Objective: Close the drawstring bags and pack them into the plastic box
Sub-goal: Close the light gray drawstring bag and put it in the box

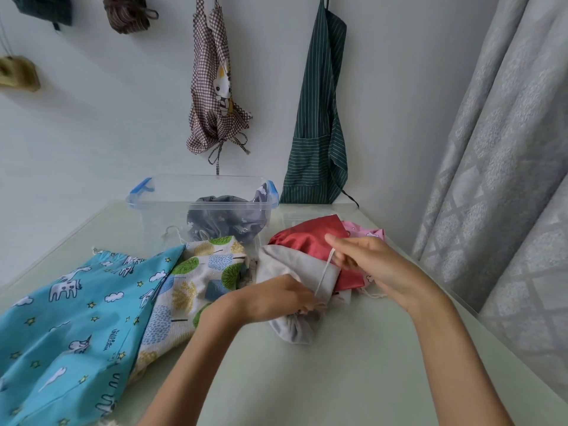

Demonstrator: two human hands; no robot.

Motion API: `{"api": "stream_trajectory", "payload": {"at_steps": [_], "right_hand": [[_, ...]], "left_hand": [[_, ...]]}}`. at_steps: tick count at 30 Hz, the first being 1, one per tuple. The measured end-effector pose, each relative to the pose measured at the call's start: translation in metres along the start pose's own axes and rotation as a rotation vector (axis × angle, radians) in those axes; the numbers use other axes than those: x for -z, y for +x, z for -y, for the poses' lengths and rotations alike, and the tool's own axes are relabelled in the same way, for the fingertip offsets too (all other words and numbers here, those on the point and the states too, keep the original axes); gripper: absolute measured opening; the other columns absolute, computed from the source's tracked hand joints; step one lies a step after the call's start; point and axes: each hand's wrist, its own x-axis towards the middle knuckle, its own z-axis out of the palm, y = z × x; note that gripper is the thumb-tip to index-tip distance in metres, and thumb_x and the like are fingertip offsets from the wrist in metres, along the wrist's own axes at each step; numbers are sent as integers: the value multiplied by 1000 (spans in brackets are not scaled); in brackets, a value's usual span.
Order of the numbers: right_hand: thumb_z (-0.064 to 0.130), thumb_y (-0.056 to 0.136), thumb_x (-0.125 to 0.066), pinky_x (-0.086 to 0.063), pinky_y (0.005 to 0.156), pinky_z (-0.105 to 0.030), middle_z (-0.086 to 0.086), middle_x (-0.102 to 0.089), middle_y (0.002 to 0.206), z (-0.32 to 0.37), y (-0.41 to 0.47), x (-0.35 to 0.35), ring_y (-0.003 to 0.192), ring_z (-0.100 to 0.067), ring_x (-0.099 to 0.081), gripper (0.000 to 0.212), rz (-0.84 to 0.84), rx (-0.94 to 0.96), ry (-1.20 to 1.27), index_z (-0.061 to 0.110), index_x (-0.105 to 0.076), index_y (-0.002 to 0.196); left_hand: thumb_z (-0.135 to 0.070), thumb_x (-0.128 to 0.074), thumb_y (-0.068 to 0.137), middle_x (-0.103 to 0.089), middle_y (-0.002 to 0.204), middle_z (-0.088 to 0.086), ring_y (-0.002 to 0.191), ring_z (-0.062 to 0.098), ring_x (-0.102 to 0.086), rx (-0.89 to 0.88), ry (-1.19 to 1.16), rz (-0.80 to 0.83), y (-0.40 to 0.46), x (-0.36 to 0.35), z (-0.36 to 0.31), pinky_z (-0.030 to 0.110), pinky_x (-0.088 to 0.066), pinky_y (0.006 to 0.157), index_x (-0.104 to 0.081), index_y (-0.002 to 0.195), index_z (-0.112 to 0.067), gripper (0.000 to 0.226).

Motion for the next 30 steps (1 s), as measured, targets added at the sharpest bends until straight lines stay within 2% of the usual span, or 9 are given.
{"api": "stream_trajectory", "payload": {"at_steps": [2,4,7,10,15,19,22,25,30], "right_hand": [[42,91,-52,-38,78,-15,2,-59,74,2,1,-7,71,-7,-51,40,-9,38,55,15,-62,63],[42,94,-47,-41,87,-9,11,-68,101,2,2,-14,93,2,-59,35,67,57,81,16,-71,97],[47,94,-40,-42,99,-24,11,-60,124,-10,8,-17,110,1,-55,36,72,12,-65,29,-56,121],[34,97,-45,-43,83,-19,5,-60,125,-14,6,-6,97,-1,-59,20,-8,-28,-115,30,-51,115],[21,88,-63,-45,87,-11,17,-62,118,-6,-7,1,108,3,-58,35,289,-4,-172,31,-57,121],[19,87,-65,-44,63,-6,10,-70,77,-8,-2,-9,72,5,-62,10,141,45,-192,26,-71,92],[18,83,-70,-41,53,-7,7,-65,55,-6,-3,1,53,3,-57,6,25,53,-86,17,-75,86],[16,79,-73,-43,53,-10,4,-65,54,-2,-8,11,53,-2,-55,7,12,59,-38,13,-77,84],[18,77,-75,-45,58,-10,4,-72,67,12,-19,9,60,0,-62,13,258,53,-175,10,-77,87]], "left_hand": [[-35,-48,96,-60,85,-5,79,7,-50,-44,98,9,1,-3,0,18,-42,79,-69,94,-11,32],[-33,-46,98,-60,82,-3,77,8,-50,-74,66,-30,2,-4,3,18,-41,77,-68,89,-9,33],[-27,-47,98,-65,75,-5,68,1,-57,-74,-211,-124,3,1,8,11,-44,69,-71,101,1,37],[-28,-50,96,-61,73,-1,64,1,-55,-51,-430,-219,2,9,13,11,-46,63,-68,103,8,41],[-29,-52,94,-65,75,-2,70,5,-59,-62,-583,-214,-2,17,15,19,-52,74,-71,97,1,35],[-29,-54,92,-68,78,-2,75,6,-60,-74,-622,-221,-5,18,16,18,-51,74,-74,87,-9,29],[-26,-58,90,-67,81,2,77,7,-60,-85,-643,-252,-10,20,18,15,-51,70,-76,87,-9,25],[-19,-64,84,-72,82,3,74,5,-66,-71,-728,-287,-11,21,20,12,-54,68,-73,93,1,24],[-13,-75,62,-74,81,1,69,5,-68,-43,-878,-385,-13,22,20,12,-55,62,-78,76,-9,15]]}}
